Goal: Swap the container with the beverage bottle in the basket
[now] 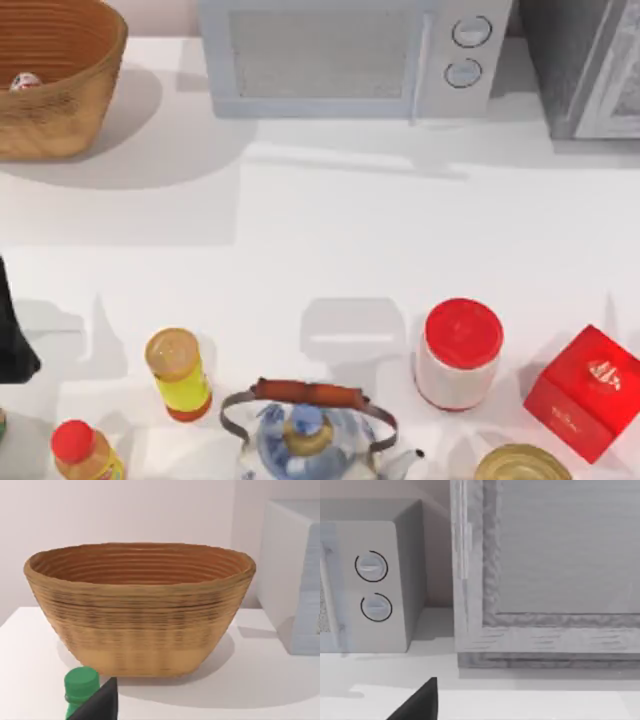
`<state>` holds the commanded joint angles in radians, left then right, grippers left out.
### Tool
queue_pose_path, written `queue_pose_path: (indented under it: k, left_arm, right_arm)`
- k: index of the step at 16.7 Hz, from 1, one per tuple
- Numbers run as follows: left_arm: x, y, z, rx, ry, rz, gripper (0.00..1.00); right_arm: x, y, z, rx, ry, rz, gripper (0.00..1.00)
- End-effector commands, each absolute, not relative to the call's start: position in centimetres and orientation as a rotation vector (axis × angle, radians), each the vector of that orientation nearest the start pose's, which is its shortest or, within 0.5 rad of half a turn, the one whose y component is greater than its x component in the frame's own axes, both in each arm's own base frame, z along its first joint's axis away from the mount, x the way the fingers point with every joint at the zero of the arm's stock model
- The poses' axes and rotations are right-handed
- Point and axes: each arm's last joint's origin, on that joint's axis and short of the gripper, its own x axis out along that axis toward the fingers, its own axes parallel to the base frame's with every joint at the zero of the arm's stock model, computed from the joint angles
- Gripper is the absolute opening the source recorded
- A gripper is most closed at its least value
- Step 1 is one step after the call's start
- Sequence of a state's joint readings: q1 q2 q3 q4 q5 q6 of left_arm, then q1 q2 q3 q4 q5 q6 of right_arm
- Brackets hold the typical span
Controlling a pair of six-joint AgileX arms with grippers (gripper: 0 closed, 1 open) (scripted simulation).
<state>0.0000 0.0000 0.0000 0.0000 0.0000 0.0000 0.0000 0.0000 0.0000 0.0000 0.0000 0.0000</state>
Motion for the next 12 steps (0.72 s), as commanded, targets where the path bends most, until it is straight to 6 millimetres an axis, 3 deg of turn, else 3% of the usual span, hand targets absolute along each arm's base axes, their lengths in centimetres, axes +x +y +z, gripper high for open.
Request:
queue_pose_path:
  k: [3,5,8,12]
  left_arm:
    - [10.6,-0.1,16.2,0.001,0.000,0.002,1.00]
    - [10.5,0.0,17.4,0.004,-0.001,0.010,1.00]
    - [10.5,0.2,21.1,0.013,0.009,0.028,1.00]
    - [11.7,0.6,28.4,0.028,0.071,0.044,1.00]
  right_arm:
    - [10.6,-0.1,16.0,0.000,0.000,0.000,1.00]
    - [10.6,-0.1,16.0,0.000,0.000,0.000,1.00]
    - [10.6,-0.1,16.0,0.000,0.000,0.000,1.00]
    - [10.6,-0.1,16.0,0.000,0.000,0.000,1.00]
